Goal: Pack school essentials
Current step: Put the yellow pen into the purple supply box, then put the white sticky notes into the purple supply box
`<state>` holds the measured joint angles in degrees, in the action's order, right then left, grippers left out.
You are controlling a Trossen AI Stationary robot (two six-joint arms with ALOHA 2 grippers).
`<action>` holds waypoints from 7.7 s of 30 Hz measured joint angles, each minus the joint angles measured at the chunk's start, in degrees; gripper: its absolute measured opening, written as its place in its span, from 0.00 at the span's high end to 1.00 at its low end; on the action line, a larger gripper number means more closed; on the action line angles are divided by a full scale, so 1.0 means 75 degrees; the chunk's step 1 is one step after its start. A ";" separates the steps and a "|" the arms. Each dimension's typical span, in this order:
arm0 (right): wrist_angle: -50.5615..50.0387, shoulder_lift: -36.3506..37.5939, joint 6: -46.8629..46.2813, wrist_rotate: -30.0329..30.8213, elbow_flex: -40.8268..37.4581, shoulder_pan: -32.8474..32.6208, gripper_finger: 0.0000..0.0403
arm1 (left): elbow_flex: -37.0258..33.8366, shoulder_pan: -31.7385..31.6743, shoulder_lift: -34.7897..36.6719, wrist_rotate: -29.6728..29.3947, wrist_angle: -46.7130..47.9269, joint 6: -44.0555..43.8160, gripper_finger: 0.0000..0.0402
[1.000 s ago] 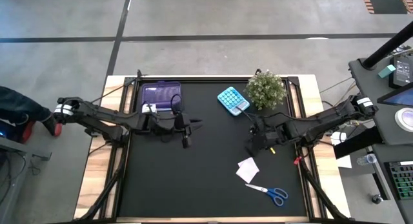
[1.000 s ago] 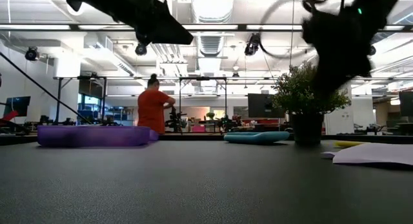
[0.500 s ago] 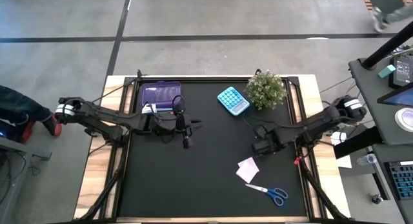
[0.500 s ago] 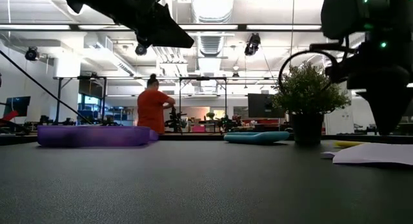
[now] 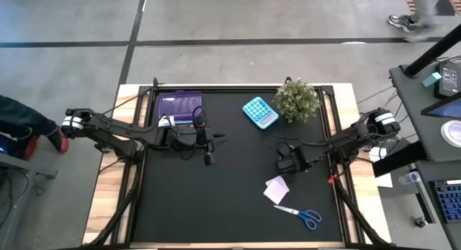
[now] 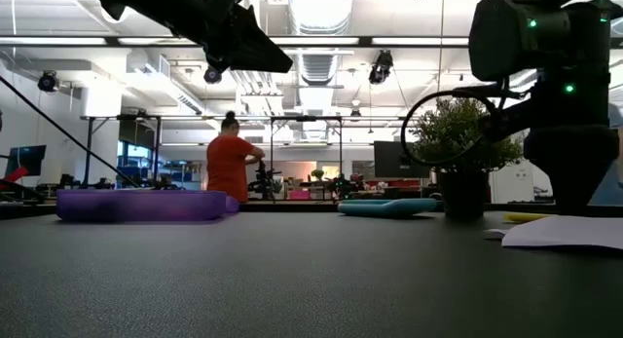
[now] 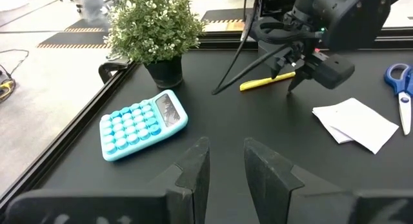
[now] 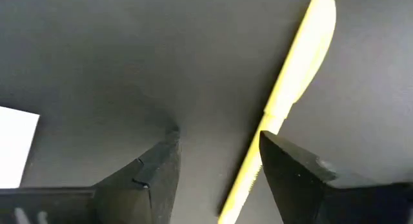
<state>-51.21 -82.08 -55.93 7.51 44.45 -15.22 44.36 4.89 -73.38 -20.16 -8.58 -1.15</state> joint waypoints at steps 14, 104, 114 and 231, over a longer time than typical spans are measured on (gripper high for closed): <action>-0.0103 0.0703 0.0805 0.0130 -0.0237 0.0743 0.59 | 0.0000 0.0006 0.0003 0.0000 0.0003 -0.0004 0.80; 1.3481 -0.0021 0.6640 0.0834 -0.0899 0.0256 0.92 | -0.0586 0.0364 -0.3051 0.2661 -0.8591 -0.0233 0.93; 1.3140 0.0147 0.6398 0.1133 -0.0857 0.0285 0.62 | -0.0586 0.0361 -0.2830 0.2376 -0.7852 -0.0207 0.93; 0.9147 0.2333 0.6058 0.2416 -0.0968 0.0268 0.49 | -0.0950 -0.3716 -0.0896 0.0157 0.2812 -0.1005 0.63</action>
<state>17.39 -64.58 -10.49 25.63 37.19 -13.21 37.23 -22.98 -80.10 -18.98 12.51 -8.68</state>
